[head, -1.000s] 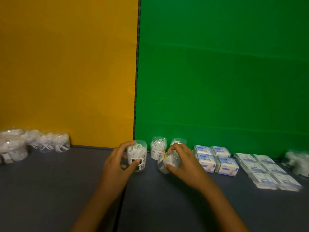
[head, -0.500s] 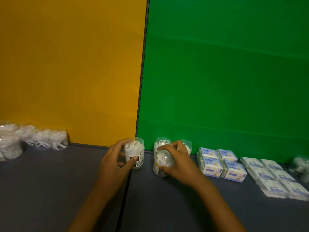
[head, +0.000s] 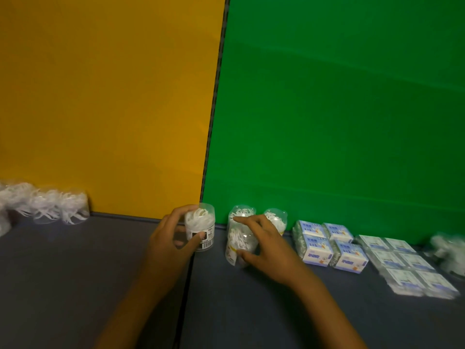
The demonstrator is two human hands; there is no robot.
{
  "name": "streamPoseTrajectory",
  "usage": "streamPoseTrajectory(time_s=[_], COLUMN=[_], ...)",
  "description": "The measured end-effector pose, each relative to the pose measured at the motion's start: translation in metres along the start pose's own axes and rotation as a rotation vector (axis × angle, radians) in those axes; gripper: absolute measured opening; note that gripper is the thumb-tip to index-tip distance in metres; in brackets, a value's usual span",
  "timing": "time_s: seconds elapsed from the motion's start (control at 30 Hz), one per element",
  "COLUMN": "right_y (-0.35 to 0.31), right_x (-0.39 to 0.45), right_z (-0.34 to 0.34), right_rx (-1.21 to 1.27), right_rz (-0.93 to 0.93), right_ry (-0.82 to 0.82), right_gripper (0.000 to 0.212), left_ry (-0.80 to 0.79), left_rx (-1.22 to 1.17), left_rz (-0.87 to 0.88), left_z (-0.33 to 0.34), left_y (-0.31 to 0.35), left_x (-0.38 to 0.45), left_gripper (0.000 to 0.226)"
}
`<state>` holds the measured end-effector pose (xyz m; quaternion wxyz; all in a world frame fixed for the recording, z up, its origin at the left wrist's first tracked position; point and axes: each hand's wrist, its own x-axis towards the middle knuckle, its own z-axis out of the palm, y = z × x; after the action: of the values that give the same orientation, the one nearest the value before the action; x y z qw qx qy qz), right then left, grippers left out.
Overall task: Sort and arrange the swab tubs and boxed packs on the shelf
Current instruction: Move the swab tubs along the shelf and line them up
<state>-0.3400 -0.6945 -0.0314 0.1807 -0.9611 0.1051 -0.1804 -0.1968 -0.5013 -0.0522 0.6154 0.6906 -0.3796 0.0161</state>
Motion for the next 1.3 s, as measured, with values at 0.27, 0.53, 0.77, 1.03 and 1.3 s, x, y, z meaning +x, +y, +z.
streamPoseTrajectory(time_s=[0.27,0.53,0.77,1.03,1.3], right_y=[0.015,0.046,0.094,0.138,0.180], right_x=[-0.036,-0.106,-0.201,-0.311,-0.375], right_z=[-0.038,-0.098,-0.153,-0.197,-0.239], right_rx=[-0.159,-0.386,-0.428,-0.438,-0.455], right_rz=[0.089,0.240,0.365,0.470,0.585], right_ry=[0.125,0.173,0.190,0.218,0.260], right_gripper=[0.050,0.053,0.059,0.054,0.054], left_ry=[-0.032,-0.042,-0.107,-0.218,-0.320], left_rx=[0.001,0.036,0.031,-0.011,-0.072], left_rz=[0.073,0.139,0.180,0.172,0.200], left_z=[0.022,0.084,0.160,0.248,0.328], left_y=[0.041,0.094,0.145,0.186,0.223], left_x=[-0.004,-0.034,-0.074,-0.129,-0.147], left_gripper=[0.051,0.052,0.051,0.054,0.051])
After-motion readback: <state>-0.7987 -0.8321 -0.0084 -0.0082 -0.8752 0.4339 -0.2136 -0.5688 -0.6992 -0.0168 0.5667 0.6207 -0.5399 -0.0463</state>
